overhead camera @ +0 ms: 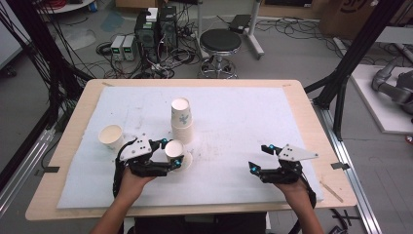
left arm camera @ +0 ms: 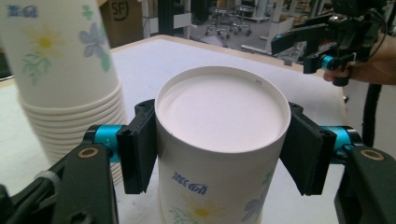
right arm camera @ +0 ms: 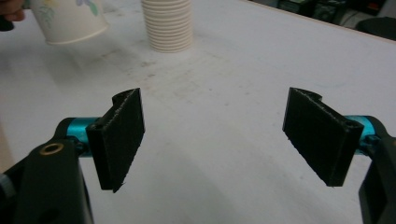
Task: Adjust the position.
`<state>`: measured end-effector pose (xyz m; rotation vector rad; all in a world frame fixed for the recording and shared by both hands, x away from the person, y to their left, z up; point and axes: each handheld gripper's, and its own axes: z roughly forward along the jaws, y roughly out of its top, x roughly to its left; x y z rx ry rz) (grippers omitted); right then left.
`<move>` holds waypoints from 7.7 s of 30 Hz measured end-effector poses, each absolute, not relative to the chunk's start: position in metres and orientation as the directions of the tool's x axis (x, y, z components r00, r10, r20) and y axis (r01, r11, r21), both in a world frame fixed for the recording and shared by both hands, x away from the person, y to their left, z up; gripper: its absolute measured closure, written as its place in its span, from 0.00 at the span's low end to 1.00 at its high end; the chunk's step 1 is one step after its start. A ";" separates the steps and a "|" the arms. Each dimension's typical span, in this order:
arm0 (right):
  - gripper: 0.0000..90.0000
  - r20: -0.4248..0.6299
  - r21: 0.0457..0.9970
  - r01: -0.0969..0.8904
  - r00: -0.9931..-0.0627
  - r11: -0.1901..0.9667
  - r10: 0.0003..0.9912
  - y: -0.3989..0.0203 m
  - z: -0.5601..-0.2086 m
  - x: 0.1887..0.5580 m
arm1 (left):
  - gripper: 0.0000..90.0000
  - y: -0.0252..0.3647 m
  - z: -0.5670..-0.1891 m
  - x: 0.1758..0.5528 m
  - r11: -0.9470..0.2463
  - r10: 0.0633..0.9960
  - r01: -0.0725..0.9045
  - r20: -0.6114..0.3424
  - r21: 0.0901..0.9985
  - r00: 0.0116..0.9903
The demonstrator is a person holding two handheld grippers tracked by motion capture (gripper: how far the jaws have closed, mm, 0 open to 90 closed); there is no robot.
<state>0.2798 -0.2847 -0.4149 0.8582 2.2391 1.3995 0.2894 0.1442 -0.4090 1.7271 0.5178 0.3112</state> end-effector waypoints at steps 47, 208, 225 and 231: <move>0.23 0.055 0.871 0.158 -0.972 0.465 0.228 -0.192 -0.412 0.278 | 0.39 0.064 -0.394 0.283 -0.224 0.167 0.097 -0.060 0.970 0.984; 0.23 0.041 0.911 0.120 -0.979 0.395 0.201 -0.213 -0.402 0.280 | 0.41 0.110 -0.398 0.282 -0.202 0.133 0.078 -0.051 0.976 0.990; 0.27 0.040 0.925 0.093 -0.988 0.369 0.149 -0.207 -0.403 0.278 | 0.41 0.099 -0.400 0.282 -0.153 0.059 0.098 -0.090 0.983 0.994; 0.32 0.045 0.940 0.087 -0.990 0.331 0.134 -0.208 -0.402 0.278 | 0.41 0.099 -0.404 0.284 -0.121 0.045 0.128 -0.124 0.984 0.991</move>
